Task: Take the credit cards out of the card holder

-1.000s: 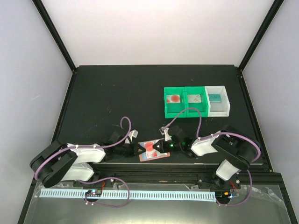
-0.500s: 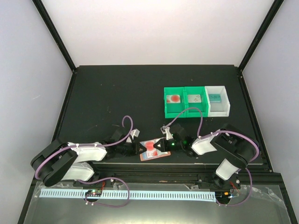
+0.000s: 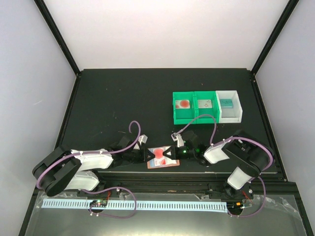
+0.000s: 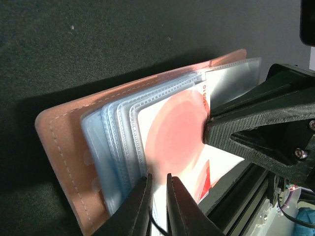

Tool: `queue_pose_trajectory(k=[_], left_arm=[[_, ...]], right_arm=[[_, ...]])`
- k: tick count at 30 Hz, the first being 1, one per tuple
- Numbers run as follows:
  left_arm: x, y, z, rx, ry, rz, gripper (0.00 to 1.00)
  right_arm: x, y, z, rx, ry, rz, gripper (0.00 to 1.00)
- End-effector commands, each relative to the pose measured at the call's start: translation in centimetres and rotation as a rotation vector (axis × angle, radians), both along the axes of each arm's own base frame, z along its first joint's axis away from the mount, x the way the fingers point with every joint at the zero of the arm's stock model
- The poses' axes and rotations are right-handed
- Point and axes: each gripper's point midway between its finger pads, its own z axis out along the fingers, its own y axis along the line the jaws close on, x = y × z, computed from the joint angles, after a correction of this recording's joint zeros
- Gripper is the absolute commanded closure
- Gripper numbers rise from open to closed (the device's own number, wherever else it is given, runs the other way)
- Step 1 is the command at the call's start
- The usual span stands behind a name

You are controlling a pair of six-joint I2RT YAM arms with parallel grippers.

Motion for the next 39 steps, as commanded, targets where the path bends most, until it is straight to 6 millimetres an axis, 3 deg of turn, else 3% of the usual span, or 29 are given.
queue_pose_trajectory(k=[1, 11, 23, 31, 39], left_arm=[[-1.0, 4.2, -4.5, 0.231, 0.067, 0.077, 0.89], [-1.1, 4.3, -4.3, 0.229, 0.061, 0.075, 0.89], [-1.3, 4.6, -4.8, 0.241, 0.066, 0.076, 0.90], [-1.9, 5.0, -5.3, 0.246, 0.091, 0.099, 0.90], [-2.4, 5.9, -6.2, 0.296, 0.108, 0.116, 0.91]], right_arm=[[-1.3, 0.0, -0.4, 0.016, 0.030, 0.051, 0.92], [-0.9, -0.8, -1.4, -0.032, 0.031, 0.029, 0.98], [-0.9, -0.6, -1.0, -0.015, 0.041, 0.050, 0.87], [-0.9, -0.4, -1.2, 0.001, 0.049, 0.051, 0.98], [-0.6, -0.5, -0.5, 0.020, 0.049, 0.049, 0.98]])
